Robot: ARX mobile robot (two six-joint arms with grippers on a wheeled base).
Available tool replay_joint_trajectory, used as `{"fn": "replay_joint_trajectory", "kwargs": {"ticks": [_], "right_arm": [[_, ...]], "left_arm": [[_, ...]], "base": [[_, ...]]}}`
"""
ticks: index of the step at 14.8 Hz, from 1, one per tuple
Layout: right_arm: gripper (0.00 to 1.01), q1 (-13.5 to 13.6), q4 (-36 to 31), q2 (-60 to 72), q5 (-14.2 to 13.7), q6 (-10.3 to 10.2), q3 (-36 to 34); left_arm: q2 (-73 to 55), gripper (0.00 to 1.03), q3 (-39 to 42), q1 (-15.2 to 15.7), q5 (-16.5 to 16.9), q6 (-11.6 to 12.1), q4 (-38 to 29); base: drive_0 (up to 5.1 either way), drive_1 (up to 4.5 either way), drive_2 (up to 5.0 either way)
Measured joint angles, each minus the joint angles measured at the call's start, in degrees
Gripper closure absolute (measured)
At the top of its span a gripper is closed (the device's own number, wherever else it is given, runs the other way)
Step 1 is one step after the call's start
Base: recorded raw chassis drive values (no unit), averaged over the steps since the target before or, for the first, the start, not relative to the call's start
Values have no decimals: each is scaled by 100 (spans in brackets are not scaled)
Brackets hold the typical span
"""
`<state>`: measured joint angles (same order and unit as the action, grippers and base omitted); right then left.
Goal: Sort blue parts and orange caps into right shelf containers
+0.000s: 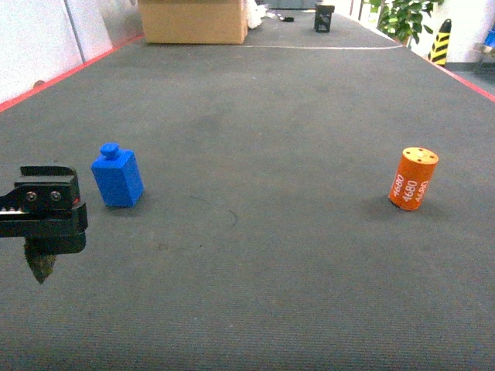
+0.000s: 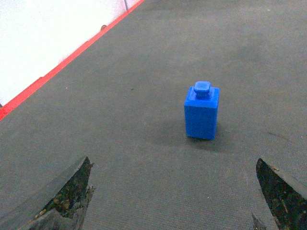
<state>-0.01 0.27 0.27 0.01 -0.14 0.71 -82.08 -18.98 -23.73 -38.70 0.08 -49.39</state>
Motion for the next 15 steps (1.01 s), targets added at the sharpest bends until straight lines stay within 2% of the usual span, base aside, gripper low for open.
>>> {"fn": "replay_joint_trajectory", "kwargs": {"ticks": [7, 12, 13, 15], "right_arm": [[3, 0, 0, 0, 0, 0, 0], [3, 0, 0, 0, 0, 0, 0], [3, 0, 0, 0, 0, 0, 0], [3, 0, 0, 0, 0, 0, 0]], "left_arm": [[-999, 5, -461, 94, 24, 11, -579], [-1355, 5, -667, 404, 63, 208, -896], [-1475, 5, -693, 448, 61, 306, -1060], [-1657, 5, -811, 485, 57, 341, -1054]], "base": [[0, 0, 0], [0, 0, 0], [0, 0, 0], [0, 0, 0]]}}
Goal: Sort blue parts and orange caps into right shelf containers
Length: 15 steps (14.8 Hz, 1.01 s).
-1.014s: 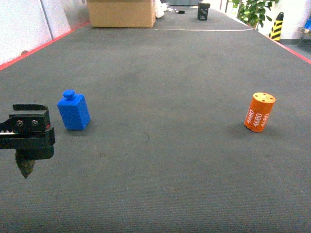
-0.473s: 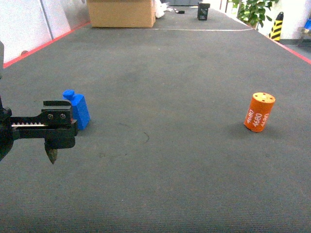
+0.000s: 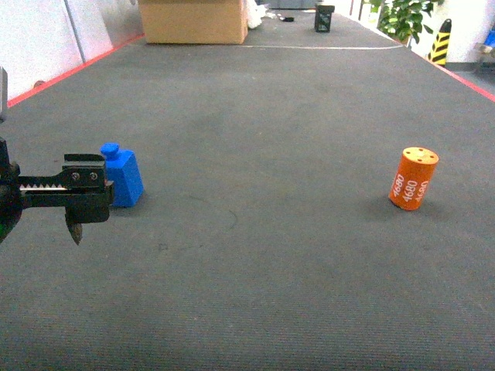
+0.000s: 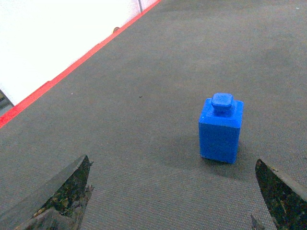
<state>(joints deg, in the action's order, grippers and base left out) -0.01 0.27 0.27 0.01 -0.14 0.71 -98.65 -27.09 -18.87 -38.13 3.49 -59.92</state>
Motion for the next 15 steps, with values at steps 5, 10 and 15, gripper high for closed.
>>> {"fn": "replay_joint_trajectory", "kwargs": {"ticks": [5, 10, 15], "right_arm": [[3, 0, 0, 0, 0, 0, 0], [3, 0, 0, 0, 0, 0, 0], [3, 0, 0, 0, 0, 0, 0]], "left_arm": [[-367, 5, -422, 111, -28, 2, -37], [-730, 5, -789, 258, -22, -2, 13], [-1121, 5, -1008, 415, 4, -24, -20]], "base": [[0, 0, 0], [0, 0, 0], [0, 0, 0]]}}
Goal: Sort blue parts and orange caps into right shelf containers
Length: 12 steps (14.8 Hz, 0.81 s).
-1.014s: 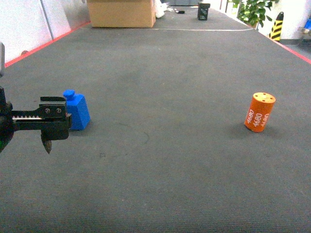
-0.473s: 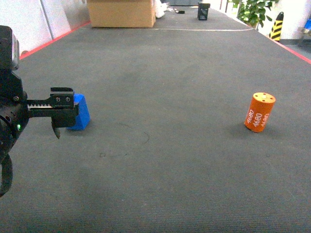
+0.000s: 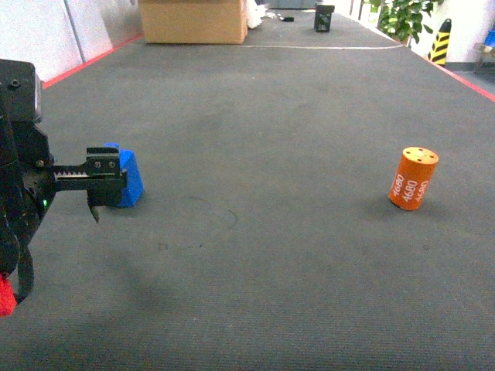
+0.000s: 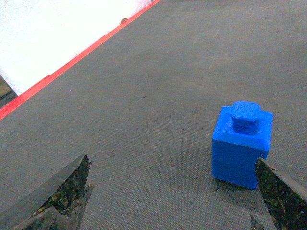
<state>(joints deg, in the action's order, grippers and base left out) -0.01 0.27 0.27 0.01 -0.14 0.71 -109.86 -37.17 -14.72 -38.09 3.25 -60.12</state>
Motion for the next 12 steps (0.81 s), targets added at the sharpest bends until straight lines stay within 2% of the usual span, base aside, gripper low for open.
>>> {"fn": "replay_joint_trajectory", "kwargs": {"ticks": [5, 12], "right_arm": [[3, 0, 0, 0, 0, 0, 0], [3, 0, 0, 0, -2, 0, 0]], "left_arm": [[-254, 5, -286, 61, 15, 4, 20], [-568, 5, -1069, -210, 20, 24, 297]], "base": [[0, 0, 0], [0, 0, 0]]}}
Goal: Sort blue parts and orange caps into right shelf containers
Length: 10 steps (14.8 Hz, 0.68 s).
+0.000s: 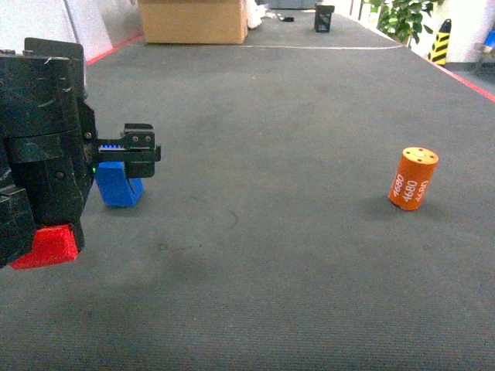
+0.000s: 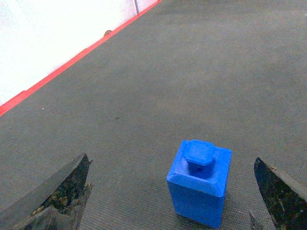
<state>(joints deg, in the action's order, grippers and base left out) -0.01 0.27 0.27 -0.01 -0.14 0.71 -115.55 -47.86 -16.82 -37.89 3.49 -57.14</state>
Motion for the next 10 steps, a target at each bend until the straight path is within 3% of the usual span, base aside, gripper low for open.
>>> {"fn": "replay_joint_trajectory", "kwargs": {"ticks": [10], "right_arm": [[3, 0, 2, 0, 2, 0, 0]], "left_arm": [[-658, 5, -756, -24, 0, -7, 302]], "base": [[0, 0, 0]]}}
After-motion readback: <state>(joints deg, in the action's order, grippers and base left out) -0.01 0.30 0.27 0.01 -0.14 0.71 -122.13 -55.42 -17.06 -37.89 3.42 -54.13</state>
